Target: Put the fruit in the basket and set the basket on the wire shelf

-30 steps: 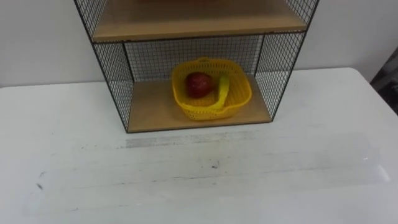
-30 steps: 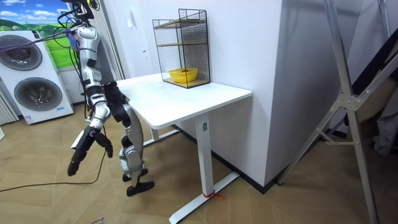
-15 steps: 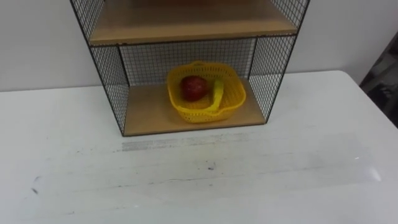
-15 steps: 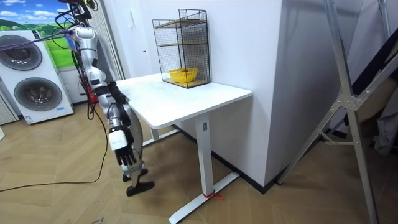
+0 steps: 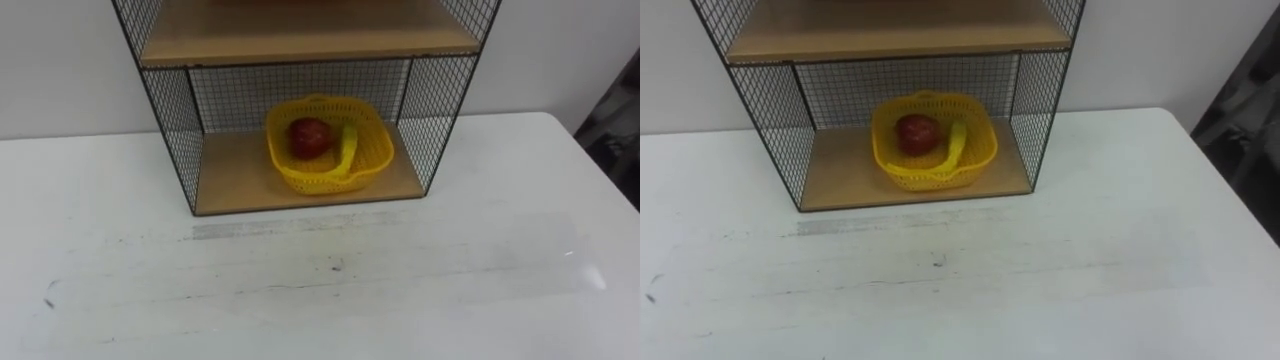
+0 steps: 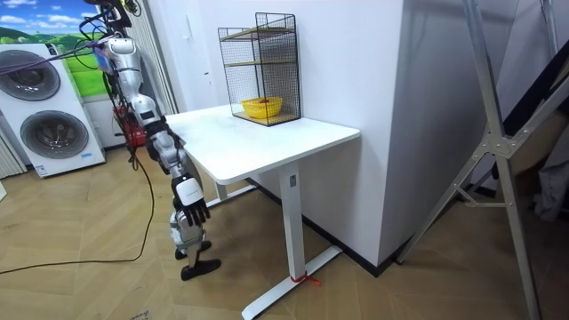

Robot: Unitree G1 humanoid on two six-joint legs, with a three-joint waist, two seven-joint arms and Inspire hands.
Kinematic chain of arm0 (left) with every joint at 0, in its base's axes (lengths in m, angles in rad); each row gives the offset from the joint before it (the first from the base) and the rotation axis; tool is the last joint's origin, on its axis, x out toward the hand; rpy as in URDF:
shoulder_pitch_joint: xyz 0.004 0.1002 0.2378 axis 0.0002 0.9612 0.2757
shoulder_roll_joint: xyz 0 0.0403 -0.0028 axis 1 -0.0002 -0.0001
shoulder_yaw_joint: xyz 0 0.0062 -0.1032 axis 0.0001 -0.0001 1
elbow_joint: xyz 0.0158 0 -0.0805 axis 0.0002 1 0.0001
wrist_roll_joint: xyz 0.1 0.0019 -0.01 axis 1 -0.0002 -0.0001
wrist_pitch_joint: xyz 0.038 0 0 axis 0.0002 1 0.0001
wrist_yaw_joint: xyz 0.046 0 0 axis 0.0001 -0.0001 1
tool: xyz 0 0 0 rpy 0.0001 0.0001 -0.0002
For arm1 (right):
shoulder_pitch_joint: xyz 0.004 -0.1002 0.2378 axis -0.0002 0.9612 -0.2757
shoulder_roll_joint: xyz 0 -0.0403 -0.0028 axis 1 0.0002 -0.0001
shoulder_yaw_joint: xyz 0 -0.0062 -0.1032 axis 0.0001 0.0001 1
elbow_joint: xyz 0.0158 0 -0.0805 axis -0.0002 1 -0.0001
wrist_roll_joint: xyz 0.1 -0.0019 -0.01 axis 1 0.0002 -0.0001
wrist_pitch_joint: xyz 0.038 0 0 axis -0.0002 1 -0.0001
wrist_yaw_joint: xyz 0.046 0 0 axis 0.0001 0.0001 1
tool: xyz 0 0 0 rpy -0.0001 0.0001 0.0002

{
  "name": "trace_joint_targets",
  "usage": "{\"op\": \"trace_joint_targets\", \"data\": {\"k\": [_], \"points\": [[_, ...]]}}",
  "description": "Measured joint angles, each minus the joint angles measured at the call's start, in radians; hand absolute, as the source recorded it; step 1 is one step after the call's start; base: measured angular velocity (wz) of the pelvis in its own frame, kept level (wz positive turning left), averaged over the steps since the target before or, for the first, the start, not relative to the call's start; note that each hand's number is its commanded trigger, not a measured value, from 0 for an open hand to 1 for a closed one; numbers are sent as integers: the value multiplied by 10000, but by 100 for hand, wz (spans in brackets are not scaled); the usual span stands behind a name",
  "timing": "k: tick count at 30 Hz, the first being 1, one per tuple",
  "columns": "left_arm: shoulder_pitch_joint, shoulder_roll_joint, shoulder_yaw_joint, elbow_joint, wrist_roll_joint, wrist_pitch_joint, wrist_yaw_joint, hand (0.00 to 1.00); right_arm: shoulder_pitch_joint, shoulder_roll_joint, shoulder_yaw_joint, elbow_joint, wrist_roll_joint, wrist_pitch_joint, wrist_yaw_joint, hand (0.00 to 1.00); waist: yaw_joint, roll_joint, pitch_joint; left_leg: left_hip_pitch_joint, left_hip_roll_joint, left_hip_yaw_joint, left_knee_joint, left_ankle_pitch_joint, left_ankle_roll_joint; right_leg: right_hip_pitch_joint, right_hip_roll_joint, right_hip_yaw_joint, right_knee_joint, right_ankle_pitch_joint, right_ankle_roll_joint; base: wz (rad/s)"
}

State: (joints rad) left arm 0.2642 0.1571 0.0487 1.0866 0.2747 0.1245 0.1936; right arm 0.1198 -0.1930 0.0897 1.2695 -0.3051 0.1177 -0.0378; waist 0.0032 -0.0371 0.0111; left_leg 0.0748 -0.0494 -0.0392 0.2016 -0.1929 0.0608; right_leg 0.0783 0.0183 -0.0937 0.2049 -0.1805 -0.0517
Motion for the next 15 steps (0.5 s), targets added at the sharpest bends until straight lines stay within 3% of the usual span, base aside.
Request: {"op": "trace_joint_targets", "data": {"k": [5, 15], "points": [[29, -204, 7, 10, 5, 309, -423, 0, 23, 73, 59, -218, -223, 188, 508, 0, 85, -11, -24, 115, 10, -29, 1, 0, 0, 71, 6, 7, -28, 6, 0, 0], [35, -228, 87, 26, 6, 583, -759, 0, 165, 183, 40, -296, -508, 497, 1004, 0, 285, -67, -99, 249, 10, -57, 17, -1, -1, 263, 0, -16, -15, 4, -4, 0]]}}
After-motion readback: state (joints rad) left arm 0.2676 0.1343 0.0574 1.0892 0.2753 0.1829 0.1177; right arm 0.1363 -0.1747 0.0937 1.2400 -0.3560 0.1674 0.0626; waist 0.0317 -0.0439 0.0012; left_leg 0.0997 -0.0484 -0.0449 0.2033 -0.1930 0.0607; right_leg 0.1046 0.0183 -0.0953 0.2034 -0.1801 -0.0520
